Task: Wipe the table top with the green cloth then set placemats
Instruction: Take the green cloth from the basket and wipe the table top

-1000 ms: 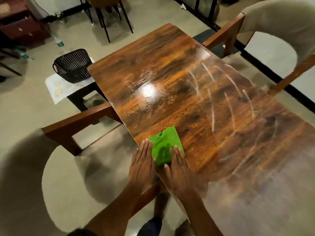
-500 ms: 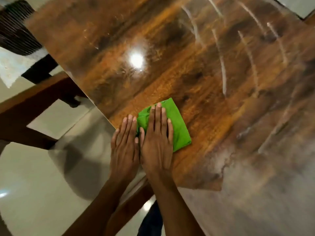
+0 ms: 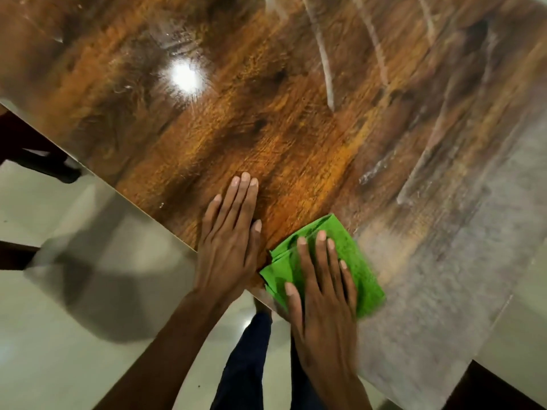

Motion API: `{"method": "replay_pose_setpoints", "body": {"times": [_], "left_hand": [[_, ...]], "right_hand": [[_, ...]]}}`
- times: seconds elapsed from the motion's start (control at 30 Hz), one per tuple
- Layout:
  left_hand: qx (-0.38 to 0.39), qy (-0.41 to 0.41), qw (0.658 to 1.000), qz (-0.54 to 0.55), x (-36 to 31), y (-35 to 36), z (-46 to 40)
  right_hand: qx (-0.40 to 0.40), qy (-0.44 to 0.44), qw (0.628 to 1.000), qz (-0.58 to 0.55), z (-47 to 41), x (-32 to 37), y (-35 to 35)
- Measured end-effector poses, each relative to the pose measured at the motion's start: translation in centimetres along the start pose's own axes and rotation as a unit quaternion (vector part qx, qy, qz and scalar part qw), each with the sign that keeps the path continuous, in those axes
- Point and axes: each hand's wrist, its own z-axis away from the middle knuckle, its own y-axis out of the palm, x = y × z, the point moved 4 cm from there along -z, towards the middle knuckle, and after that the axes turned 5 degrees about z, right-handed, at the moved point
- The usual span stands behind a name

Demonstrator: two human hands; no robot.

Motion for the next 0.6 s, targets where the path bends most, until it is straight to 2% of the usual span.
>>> {"method": "replay_pose_setpoints", "body": {"times": [0.1,0.17,0.33,0.5,0.6], "left_hand": [[0.013,0.019,0.999,-0.023,0.0,0.9,0.2],[0.019,0.018,0.999,-0.042,0.0,1.0,0.2],[0.06,0.029,0.994,-0.092,-0.4,1.5,0.2],[0.097,0.023,0.993,-0.055,-0.2,2.0,0.1],[0.101,0.02,0.994,-0.04,-0.1,2.1,0.1]], "right_hand": [[-0.031,0.1,0.994,-0.01,-0.9,0.4,0.3],[-0.024,0.127,0.991,0.015,-1.6,1.2,0.7],[-0.026,0.1,0.994,0.031,-5.4,-0.4,0.0],[-0.064,0.105,0.992,0.025,-12.7,-5.9,-2.6],[-0.062,0.1,0.992,0.04,-13.1,-6.4,-2.9]]}}
